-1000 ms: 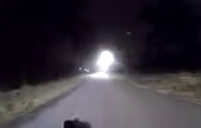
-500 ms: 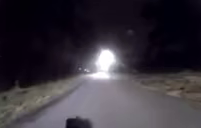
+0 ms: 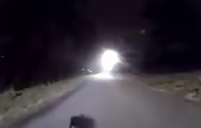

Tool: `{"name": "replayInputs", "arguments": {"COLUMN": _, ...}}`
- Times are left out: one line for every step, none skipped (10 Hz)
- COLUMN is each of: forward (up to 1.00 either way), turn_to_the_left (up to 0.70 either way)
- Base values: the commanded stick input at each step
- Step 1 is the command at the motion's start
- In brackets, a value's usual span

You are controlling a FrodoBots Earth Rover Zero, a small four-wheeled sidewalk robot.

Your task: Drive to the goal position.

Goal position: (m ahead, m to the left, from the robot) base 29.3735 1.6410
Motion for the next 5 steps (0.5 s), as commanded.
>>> {"name": "replayInputs", "arguments": {"forward": 1.00, "turn_to_the_left": 0.04}}
{"name": "replayInputs", "arguments": {"forward": 1.00, "turn_to_the_left": 0.04}}
{"name": "replayInputs", "arguments": {"forward": 1.00, "turn_to_the_left": 0.04}}
{"name": "replayInputs", "arguments": {"forward": 1.00, "turn_to_the_left": 0.04}}
{"name": "replayInputs", "arguments": {"forward": 1.00, "turn_to_the_left": 0.04}}
